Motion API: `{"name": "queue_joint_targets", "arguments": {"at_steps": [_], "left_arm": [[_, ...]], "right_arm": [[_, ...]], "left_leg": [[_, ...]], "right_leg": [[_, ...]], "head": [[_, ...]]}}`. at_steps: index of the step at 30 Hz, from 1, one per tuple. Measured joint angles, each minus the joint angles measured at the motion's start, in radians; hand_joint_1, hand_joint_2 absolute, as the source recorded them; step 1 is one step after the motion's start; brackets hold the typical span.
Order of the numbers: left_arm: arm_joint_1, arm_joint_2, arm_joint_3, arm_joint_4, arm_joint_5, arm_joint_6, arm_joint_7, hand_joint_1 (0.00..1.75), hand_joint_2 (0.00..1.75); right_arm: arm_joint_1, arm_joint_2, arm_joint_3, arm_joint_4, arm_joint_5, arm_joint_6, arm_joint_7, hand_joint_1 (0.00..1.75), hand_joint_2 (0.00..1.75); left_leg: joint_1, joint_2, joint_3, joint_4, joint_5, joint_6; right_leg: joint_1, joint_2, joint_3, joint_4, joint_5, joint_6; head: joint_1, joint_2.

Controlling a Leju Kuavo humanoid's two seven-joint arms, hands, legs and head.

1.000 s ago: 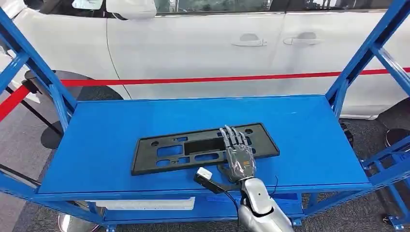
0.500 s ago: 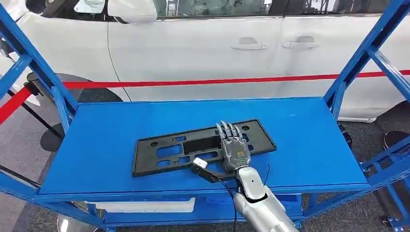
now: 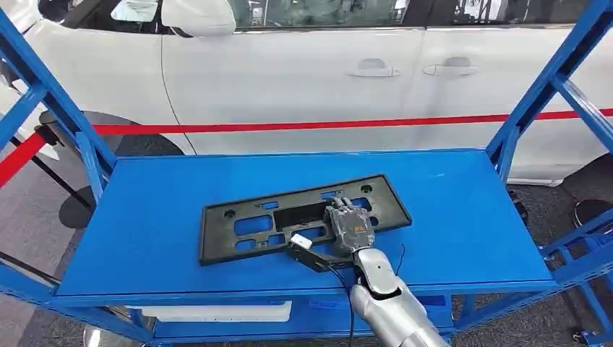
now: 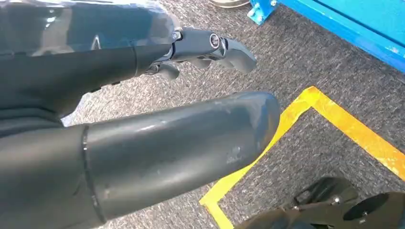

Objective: Take the parts from the cabinet and place them on the table.

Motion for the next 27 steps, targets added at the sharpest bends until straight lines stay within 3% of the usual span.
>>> {"name": "queue_joint_targets", "arguments": {"at_steps": [13,16,19,21,27], "left_arm": [[0.006,0.0,-0.01,0.0,0.006,0.003,0.003,0.0,0.0],[0.011,0.0,-0.015,0.0,0.026,0.013,-0.002,0.0,0.0],[0.015,0.002,-0.015,0.0,0.039,0.017,-0.016,0.0,0.0],[0.016,0.002,-0.015,0.0,0.045,0.021,-0.024,0.0,0.0],[0.025,0.003,-0.015,0.0,0.054,0.029,-0.031,0.0,0.0]], "right_arm": [[0.02,-0.045,-0.039,-0.099,-0.087,0.008,-0.034,1.75,1.75],[0.024,-0.086,-0.072,-0.243,-0.399,0.122,-0.149,1.75,1.75],[0.011,-0.121,-0.141,-0.406,-0.759,0.26,-0.209,1.75,1.75],[0.028,-0.149,-0.179,-0.498,-0.91,0.315,-0.244,1.75,1.75],[0.069,-0.203,-0.218,-0.649,-1.017,0.34,-0.278,1.75,1.75]], "left_leg": [[-0.001,-0.002,0.0,0.0,-0.002,0.003],[-0.001,-0.001,-0.002,0.0,-0.002,0.004],[-0.001,0.003,-0.002,0.0,-0.004,0.006],[-0.001,0.0,-0.003,0.001,-0.003,0.007],[-0.003,0.0,-0.018,0.001,0.0,0.009]], "right_leg": [[0.0,-0.002,0.003,-0.005,-0.002,0.002],[0.0,-0.001,0.003,-0.006,-0.001,0.003],[-0.001,0.004,0.003,-0.008,0.0,0.004],[-0.001,0.0,0.002,-0.009,0.001,0.005],[-0.003,0.0,-0.016,-0.008,0.005,0.01]], "head": [[0.0,0.0],[0.001,0.0],[0.0,0.0],[0.001,0.0],[0.0,0.0]]}}
